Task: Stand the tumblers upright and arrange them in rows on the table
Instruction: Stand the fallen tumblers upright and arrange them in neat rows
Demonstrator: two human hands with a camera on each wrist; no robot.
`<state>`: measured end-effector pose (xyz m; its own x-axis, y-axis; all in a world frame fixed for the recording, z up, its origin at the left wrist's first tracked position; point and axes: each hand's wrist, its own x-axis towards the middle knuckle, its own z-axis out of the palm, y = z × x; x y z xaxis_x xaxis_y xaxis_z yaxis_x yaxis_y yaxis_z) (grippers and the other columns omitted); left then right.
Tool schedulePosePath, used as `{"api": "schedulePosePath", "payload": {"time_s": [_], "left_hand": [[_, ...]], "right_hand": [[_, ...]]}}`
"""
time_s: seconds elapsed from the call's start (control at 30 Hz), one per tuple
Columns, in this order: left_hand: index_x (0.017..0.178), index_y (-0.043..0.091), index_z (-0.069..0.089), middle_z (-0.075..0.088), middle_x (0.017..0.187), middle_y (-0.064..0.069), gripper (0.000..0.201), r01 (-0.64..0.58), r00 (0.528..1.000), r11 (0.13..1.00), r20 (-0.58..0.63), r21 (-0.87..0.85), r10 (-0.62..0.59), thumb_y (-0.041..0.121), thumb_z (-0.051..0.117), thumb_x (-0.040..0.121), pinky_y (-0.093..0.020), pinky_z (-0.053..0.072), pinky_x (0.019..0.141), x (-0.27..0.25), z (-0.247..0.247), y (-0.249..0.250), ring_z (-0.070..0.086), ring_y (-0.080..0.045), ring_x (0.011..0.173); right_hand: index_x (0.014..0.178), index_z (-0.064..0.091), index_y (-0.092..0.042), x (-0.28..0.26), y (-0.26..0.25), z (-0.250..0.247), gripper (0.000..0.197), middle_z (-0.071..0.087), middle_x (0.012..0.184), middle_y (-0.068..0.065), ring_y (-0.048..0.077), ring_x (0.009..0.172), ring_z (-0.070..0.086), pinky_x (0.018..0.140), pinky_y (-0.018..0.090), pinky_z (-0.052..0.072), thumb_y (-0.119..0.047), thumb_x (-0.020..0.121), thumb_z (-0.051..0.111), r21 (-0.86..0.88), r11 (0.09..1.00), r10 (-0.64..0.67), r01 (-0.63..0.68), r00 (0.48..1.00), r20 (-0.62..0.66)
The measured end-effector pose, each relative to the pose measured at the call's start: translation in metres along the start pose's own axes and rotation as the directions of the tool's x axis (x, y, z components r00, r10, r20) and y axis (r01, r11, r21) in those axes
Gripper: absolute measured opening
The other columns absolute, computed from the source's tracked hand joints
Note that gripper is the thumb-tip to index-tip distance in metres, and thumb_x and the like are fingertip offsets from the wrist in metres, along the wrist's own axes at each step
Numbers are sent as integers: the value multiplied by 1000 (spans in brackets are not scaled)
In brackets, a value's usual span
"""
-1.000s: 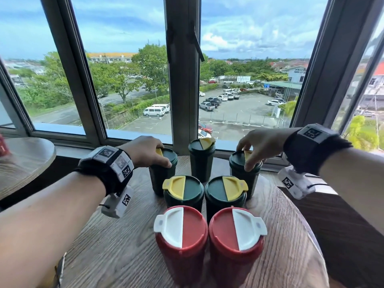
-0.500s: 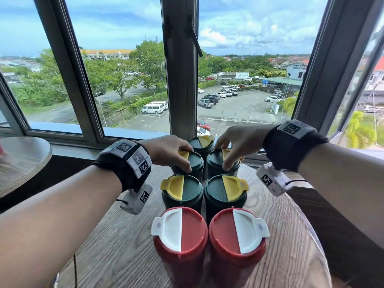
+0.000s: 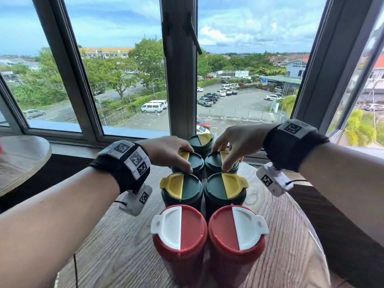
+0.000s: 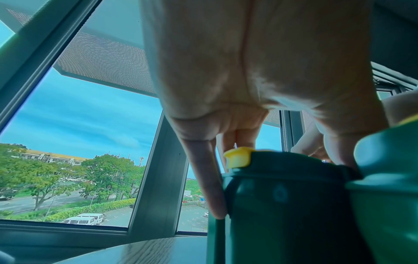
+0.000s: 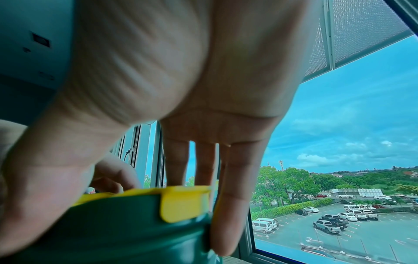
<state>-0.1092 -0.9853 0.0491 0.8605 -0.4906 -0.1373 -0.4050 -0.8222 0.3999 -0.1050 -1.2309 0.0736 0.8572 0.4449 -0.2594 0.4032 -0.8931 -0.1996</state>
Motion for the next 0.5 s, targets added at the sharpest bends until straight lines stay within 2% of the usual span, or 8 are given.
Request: {"api": "schedulePosePath", "payload": {"time_s": [0.1,0.2,0.3,0.43,0.5], "left_hand": [[138,16,57,64,120,-6,69,11,1000,999,16,-43,-11,35,84,78,-45,57,92,-1,0,1,67,-24,102],[138,15,56,63,122,-6,68,21,1000,996,25,-90,-19,34,83,79,-45,57,93,-1,0,0,67,-24,102],[139,16,56,62,123,-5,68,28,999,995,25,-96,-25,36,83,79,-42,57,93,-2,0,-1,66,-22,104],[139,17,56,61,123,-5,67,26,999,993,27,-119,-23,38,81,81,-40,60,88,-1,1,-2,66,-24,101],[140,18,55,62,117,-1,66,25,999,990,33,-139,-21,40,78,83,-37,59,83,-1,2,-4,66,-20,93]], "right_hand": [[135,67,-36,0,1,1,68,67,130,-5,20,104,75,92,36,59,-54,72,88,-4,1000,-4,4,1000,7],[137,67,-34,0,3,2,69,69,128,-6,18,98,77,89,33,60,-52,74,88,13,1000,-10,10,1000,5],[138,66,-34,-1,5,2,71,69,128,-9,15,94,78,90,36,61,-53,73,88,37,999,-15,15,1000,5],[139,66,-37,-3,10,0,73,64,124,-12,18,99,79,92,37,62,-52,71,89,103,995,-5,3,1000,20],[137,66,-40,-3,13,-1,77,65,128,-11,20,100,79,89,37,64,-57,65,88,140,990,-12,7,999,33]]}}
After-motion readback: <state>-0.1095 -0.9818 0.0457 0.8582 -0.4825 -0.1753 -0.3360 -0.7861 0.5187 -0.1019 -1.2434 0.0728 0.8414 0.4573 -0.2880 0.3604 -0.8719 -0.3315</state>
